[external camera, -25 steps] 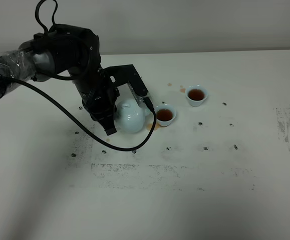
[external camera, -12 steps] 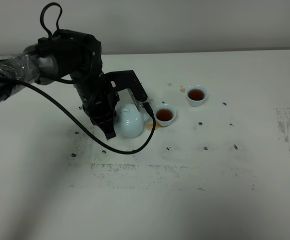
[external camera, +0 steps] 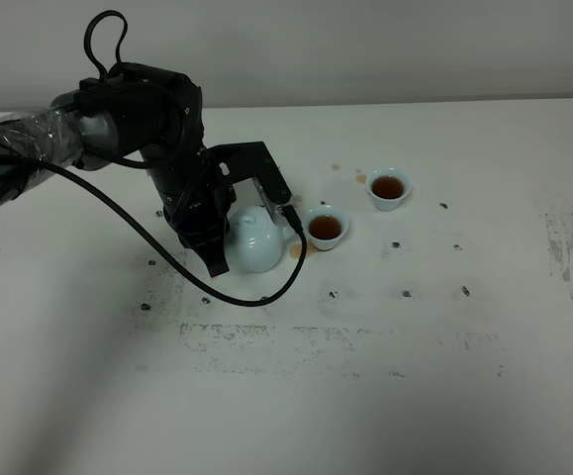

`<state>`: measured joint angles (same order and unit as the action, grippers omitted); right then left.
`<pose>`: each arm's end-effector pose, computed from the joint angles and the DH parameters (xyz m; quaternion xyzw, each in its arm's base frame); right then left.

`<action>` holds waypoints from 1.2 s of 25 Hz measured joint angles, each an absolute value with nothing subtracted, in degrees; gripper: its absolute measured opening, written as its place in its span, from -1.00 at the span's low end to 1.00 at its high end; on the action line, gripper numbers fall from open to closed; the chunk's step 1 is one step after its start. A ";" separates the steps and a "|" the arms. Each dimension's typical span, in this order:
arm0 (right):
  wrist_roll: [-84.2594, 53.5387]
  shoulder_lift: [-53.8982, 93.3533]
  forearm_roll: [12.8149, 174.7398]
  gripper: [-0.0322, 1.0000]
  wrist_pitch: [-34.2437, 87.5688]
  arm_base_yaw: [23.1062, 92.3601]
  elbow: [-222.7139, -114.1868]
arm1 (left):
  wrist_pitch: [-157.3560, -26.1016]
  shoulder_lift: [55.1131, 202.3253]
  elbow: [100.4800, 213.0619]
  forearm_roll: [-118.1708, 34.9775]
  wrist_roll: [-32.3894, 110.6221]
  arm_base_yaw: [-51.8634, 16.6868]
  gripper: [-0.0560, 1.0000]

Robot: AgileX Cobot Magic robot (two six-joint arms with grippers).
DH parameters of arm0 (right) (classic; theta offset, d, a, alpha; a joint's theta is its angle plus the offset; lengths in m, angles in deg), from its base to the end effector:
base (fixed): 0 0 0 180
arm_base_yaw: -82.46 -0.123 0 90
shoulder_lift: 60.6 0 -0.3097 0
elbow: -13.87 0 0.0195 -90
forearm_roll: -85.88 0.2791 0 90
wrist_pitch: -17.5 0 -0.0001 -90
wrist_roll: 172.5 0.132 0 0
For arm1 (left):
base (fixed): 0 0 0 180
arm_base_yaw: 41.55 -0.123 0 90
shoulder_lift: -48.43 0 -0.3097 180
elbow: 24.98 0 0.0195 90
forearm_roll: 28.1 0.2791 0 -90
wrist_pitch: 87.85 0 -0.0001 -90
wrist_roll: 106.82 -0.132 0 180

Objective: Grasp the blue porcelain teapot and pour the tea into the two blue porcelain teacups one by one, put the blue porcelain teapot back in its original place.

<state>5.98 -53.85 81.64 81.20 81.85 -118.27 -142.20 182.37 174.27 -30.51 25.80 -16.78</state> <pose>0.0248 -0.0085 0.2745 -0.0130 0.8579 -0.0409 0.5121 0.4536 -0.2143 0.1176 0.5775 0.8106 0.0009 0.0972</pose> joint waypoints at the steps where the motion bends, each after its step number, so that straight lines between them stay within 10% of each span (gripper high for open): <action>1: 5.98 -53.85 81.64 0.10 81.20 81.85 -118.27 | -142.20 182.37 174.27 -30.44 25.80 -16.78 -0.88; 30: 5.98 -53.85 81.64 0.10 81.20 81.85 -118.27 | -144.21 176.29 174.34 -34.07 25.99 -16.78 -0.75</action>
<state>5.98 -53.85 81.64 81.20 81.85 -118.27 -144.21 176.29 174.34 -34.07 25.99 -16.78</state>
